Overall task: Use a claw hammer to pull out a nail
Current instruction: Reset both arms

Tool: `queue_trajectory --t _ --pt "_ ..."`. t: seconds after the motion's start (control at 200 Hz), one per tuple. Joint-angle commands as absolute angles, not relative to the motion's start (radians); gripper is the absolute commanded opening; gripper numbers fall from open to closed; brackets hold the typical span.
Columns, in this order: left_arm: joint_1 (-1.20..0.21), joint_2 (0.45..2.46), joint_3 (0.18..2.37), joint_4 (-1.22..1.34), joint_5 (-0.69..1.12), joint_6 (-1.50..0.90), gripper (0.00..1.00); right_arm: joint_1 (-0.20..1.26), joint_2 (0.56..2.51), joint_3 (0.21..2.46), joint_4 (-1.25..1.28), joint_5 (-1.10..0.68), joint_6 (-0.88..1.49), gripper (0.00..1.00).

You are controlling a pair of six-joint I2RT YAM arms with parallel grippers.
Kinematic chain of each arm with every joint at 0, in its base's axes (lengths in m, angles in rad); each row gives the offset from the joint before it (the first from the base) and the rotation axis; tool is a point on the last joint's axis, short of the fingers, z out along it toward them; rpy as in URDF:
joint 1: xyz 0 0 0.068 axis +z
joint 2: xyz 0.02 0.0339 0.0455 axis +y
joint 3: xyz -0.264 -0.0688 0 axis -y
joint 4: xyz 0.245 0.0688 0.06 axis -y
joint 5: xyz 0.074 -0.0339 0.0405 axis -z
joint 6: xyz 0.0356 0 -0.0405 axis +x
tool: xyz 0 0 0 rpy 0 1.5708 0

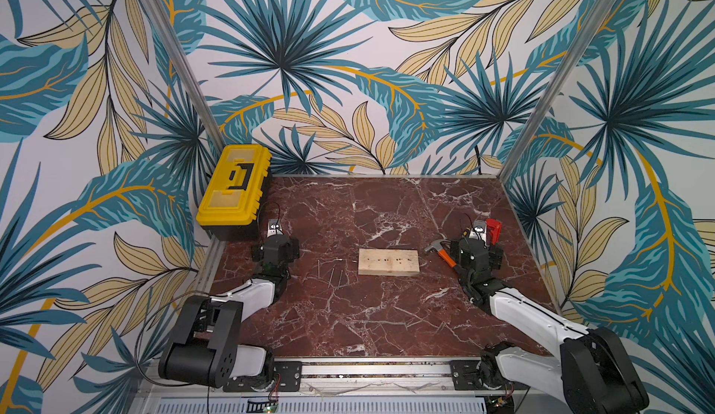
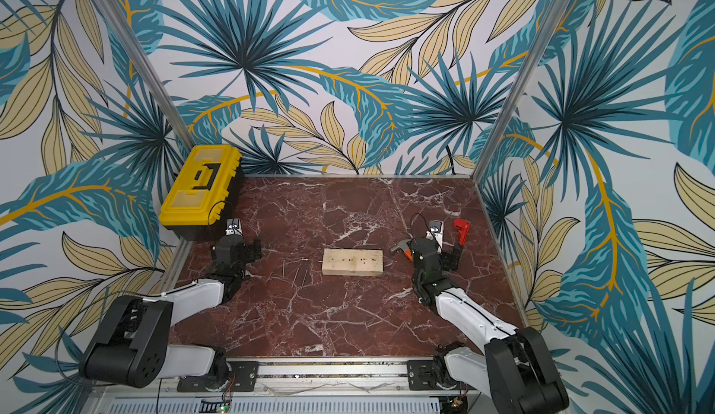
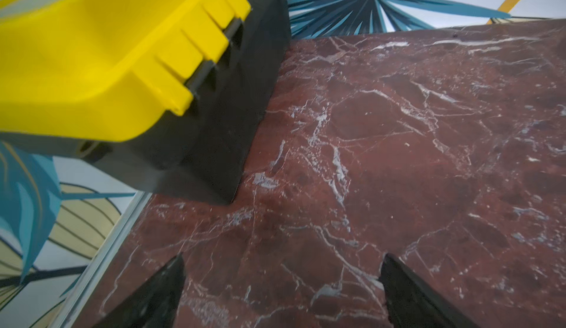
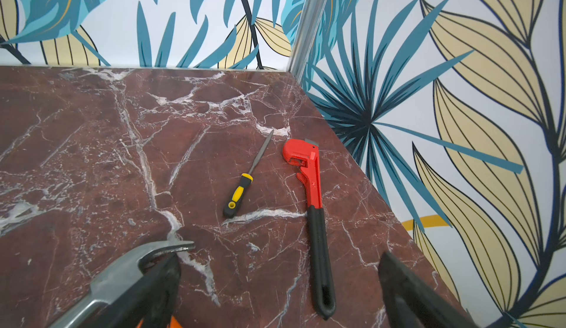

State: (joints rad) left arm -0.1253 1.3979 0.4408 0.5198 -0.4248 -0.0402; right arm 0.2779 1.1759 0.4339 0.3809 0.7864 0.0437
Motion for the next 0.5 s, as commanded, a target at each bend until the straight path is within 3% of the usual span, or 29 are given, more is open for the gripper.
queue_trajectory --t 0.0,0.15,0.225,0.33,0.416,0.496 --pt "-0.101 1.457 0.403 0.797 -0.387 -0.008 1.0 0.255 1.213 0.383 0.574 0.755 0.001 0.99" --pt "-0.089 1.48 0.396 0.844 -0.35 0.003 1.0 0.227 1.293 0.308 0.842 0.683 -0.037 0.99" --pt "-0.026 1.523 0.361 0.922 -0.208 -0.026 0.99 0.213 1.35 0.305 0.941 0.641 -0.05 0.99" --pt "-0.022 1.562 0.369 0.974 -0.231 -0.028 1.0 0.204 1.481 0.316 1.074 0.59 -0.091 0.99" --pt "-0.022 1.557 0.371 0.96 -0.232 -0.029 1.0 0.165 1.437 0.341 0.936 0.507 -0.041 0.99" --pt "-0.023 1.556 0.371 0.96 -0.232 -0.029 0.99 0.111 1.499 0.329 0.994 0.421 -0.005 1.0"
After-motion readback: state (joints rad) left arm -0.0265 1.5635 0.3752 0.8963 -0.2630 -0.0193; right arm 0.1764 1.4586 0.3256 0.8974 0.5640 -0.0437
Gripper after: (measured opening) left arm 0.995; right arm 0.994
